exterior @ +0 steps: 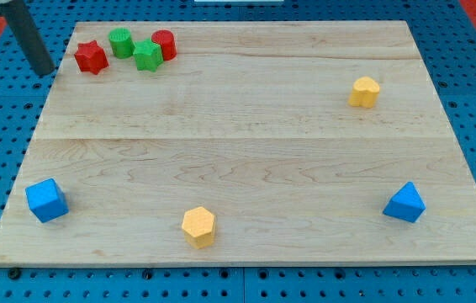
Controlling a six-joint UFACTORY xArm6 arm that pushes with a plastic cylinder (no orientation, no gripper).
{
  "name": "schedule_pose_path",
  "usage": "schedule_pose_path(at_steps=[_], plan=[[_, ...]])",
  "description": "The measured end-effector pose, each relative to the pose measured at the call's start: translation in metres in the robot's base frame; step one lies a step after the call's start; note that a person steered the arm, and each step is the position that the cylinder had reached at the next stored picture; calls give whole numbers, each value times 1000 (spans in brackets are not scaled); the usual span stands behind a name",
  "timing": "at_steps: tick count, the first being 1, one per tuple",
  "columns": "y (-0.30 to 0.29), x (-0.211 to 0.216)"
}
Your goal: Push the blue cube towards the center left
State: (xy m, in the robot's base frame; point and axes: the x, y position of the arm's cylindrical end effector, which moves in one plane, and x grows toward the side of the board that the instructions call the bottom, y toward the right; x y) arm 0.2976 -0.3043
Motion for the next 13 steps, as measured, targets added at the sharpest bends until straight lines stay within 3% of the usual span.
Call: schedule_pose_path(at_steps=[2, 3, 4, 5, 7, 8, 10, 12, 13], plan=[[99, -11], [129, 7], [134, 64], [239, 95], [375, 245], [358, 311], [239, 298], [215, 320], [129, 308]])
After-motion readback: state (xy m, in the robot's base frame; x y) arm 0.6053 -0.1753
